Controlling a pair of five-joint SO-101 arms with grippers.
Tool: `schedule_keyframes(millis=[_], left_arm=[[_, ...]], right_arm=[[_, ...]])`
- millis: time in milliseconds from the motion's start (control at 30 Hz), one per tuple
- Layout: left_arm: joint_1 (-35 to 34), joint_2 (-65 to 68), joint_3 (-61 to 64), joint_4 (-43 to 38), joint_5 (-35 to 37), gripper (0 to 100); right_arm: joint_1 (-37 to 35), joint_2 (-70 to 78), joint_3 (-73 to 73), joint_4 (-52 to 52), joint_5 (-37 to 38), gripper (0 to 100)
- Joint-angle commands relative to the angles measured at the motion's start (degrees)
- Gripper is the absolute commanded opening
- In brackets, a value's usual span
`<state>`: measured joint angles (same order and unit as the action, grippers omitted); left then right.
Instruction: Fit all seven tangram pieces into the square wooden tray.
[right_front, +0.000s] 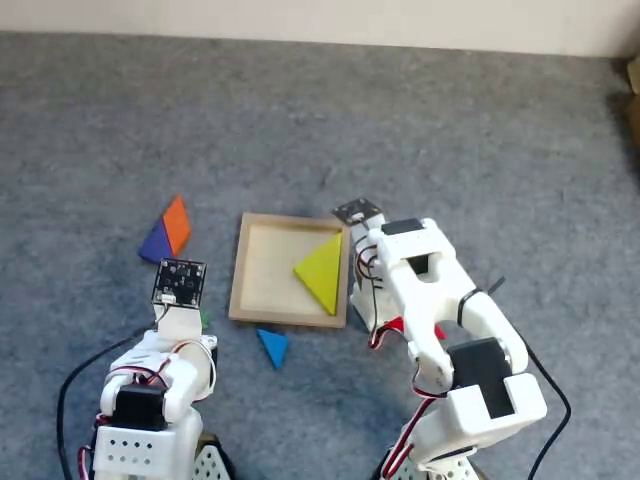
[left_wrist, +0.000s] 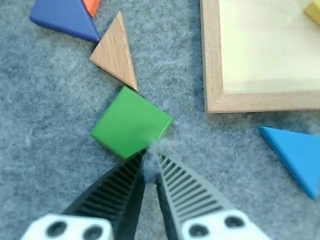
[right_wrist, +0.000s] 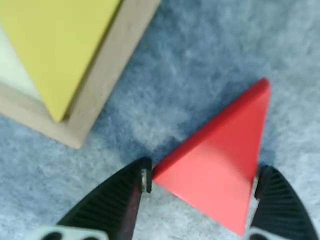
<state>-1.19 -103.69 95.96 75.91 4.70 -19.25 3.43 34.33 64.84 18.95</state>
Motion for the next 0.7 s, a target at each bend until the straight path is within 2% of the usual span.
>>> schedule_keyframes(millis=[0,267,467,667], left_arm=[[-0.04,-0.48,1.19,0.35,0.26,0],[-0.04,-0.48,1.19,0.35,0.26,0],[-0.04,-0.48,1.19,0.35,0.26,0],[-0.04,-0.48,1.19,0.35,0.26,0]], right_arm=[[0.75,-0.22,-3.12,-1.71,0.35,32.1],[0.75,-0.13,-2.95,-4.09,0.44,31.9],[0.75,-0.31,-2.95,-3.91,0.79,21.4],[2.86,-0.66,-3.47,-3.74,0.79,21.1]])
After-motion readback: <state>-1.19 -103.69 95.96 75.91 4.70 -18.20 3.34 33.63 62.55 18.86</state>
